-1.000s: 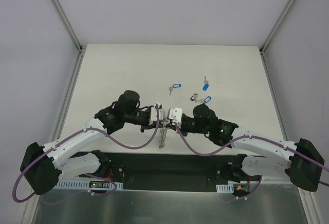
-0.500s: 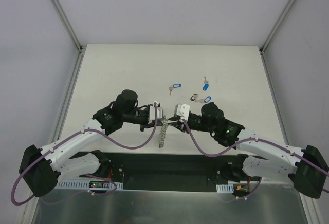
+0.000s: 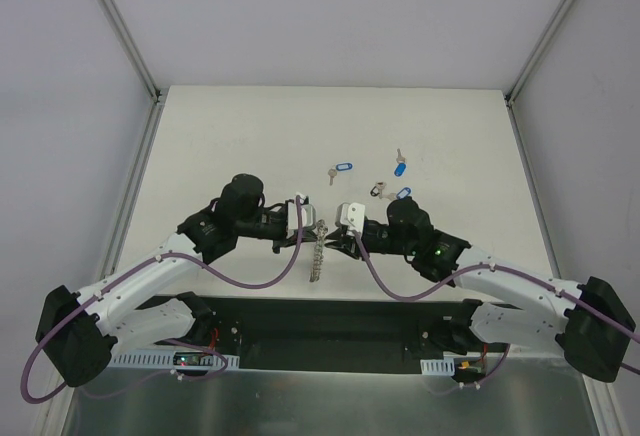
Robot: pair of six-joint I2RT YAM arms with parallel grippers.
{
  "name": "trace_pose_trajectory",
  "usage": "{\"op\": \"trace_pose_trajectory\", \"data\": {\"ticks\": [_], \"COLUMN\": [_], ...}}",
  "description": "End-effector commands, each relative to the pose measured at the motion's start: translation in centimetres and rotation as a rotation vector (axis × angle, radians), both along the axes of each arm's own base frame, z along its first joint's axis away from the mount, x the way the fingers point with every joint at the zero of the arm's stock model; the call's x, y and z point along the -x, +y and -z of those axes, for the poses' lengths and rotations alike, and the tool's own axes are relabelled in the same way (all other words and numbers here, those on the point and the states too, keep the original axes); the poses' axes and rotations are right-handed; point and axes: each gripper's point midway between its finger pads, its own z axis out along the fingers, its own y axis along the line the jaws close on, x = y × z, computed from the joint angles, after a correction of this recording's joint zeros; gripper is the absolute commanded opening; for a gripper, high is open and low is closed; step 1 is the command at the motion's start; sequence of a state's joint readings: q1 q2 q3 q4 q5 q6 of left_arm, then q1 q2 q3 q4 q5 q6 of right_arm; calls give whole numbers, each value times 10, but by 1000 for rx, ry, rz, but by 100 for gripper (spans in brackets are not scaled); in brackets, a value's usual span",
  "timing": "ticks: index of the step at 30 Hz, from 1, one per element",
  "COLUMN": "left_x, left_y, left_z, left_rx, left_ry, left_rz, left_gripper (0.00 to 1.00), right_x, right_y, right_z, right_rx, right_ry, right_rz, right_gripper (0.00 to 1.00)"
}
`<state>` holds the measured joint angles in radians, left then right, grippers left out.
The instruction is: Put the keys on the keyring
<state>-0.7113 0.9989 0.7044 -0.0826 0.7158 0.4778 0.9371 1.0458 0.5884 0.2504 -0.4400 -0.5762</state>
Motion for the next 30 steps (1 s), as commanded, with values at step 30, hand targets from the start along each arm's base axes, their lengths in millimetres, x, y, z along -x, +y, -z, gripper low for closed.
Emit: {"op": "trace_pose_trajectory", "data": {"ticks": [30], "left_x": [-2], "left_y": [-8], "left_z": [-13], "left_rx": [54], "left_ry": [0], "left_rz": [29], "left_gripper": [0], "right_x": [0], "right_y": [9], "right_z": [-22], "right_rx": [-85], "right_ry": [-24], "right_rz": [-24], "right_gripper": [1]}}
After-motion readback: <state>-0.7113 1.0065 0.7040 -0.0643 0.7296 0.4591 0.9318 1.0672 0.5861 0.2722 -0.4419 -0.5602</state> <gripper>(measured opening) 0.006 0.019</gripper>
